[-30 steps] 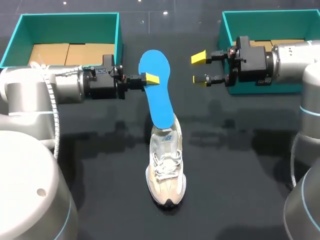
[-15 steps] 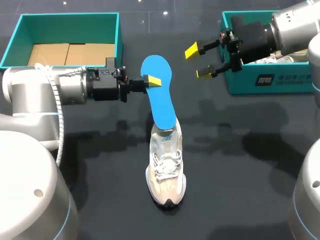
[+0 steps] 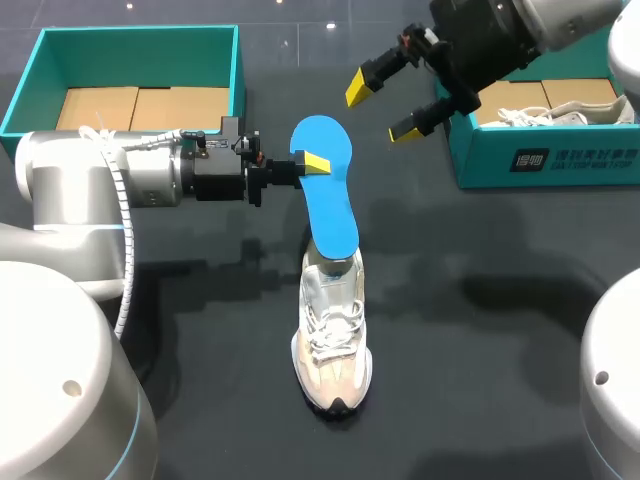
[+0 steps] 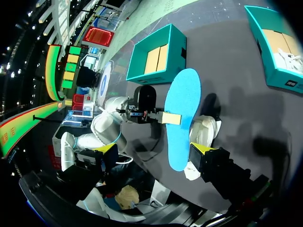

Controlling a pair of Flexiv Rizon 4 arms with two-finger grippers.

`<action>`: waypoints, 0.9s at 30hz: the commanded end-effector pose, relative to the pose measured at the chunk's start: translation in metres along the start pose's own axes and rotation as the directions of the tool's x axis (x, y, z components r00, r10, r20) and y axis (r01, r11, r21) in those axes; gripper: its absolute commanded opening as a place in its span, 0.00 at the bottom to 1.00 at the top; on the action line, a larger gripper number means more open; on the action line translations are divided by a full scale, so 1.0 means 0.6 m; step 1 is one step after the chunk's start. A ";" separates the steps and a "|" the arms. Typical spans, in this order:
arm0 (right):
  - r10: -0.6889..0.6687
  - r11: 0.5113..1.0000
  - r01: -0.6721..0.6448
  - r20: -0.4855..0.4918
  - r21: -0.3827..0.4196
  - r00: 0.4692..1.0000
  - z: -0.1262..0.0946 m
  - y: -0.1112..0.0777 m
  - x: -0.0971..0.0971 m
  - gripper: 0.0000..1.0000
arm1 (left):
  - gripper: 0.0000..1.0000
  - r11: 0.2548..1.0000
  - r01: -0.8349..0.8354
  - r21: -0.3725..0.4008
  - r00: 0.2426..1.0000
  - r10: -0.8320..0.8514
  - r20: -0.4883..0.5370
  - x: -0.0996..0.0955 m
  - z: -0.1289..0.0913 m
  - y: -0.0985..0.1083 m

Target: Take the shoe out of the shoebox, open the shoe tongue, remove and reinsert the insole, then place the shoe into the shoebox

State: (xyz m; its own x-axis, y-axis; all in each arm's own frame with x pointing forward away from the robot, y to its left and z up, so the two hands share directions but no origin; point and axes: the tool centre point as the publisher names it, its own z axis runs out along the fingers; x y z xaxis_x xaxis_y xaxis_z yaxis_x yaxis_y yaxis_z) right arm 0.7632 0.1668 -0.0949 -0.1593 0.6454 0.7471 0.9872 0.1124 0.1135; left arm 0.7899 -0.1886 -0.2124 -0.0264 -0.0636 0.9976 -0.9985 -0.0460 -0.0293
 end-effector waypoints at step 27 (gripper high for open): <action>0.082 0.996 -0.076 0.808 -0.045 0.584 0.045 0.012 0.105 1.00 | 0.00 1.000 0.000 -0.004 1.000 0.000 0.001 -0.001 -0.001 0.000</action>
State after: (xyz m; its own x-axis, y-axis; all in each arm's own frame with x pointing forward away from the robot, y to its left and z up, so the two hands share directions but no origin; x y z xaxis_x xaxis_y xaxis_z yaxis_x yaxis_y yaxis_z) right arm 0.7585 0.2205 -0.0643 -0.0515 0.9712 0.2325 0.9956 0.0317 0.0878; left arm 0.7907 -0.1890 -0.2127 -0.0257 -0.0647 0.9976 -0.9987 -0.0430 -0.0285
